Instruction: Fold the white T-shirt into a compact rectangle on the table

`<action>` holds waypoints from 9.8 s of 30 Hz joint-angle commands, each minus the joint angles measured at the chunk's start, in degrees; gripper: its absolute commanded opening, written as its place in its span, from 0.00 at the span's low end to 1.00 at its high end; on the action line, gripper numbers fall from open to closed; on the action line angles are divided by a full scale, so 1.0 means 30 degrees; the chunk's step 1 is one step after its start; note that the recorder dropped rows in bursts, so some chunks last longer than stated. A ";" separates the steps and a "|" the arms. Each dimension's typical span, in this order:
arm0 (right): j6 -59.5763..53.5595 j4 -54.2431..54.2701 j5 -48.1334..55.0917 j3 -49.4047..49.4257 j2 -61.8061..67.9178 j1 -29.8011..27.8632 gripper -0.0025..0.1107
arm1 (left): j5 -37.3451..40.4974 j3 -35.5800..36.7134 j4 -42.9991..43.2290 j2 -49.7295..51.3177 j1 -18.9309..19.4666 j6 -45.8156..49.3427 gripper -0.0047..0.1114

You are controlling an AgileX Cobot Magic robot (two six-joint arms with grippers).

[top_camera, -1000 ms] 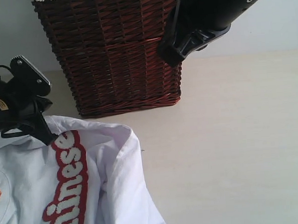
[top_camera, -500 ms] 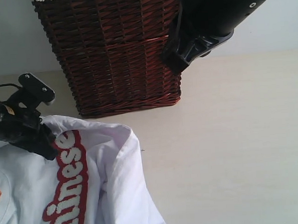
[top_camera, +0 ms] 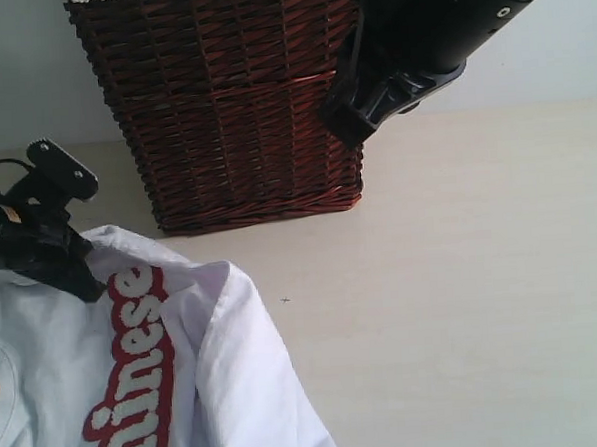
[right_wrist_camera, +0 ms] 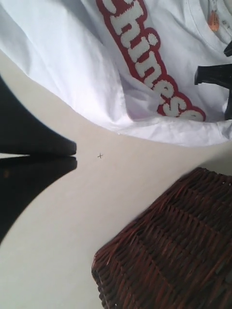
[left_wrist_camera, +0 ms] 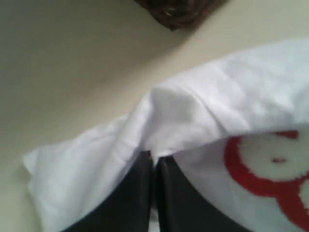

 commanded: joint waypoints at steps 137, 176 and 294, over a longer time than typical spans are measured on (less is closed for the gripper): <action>0.0177 0.0214 -0.2547 0.0092 0.0735 -0.0046 0.02 | 1.0019 -1.5923 0.8238 0.6152 0.5841 -1.3085 0.09; 0.0053 0.0290 -0.2975 0.0497 0.1968 -0.0046 0.02 | 0.3689 -1.1868 -0.3284 0.8215 0.5832 -0.2725 0.04; 0.1875 -0.1494 -0.5147 0.1654 0.0209 -0.0046 0.02 | 0.5407 -1.9178 -0.9351 1.1286 0.4415 1.5238 0.29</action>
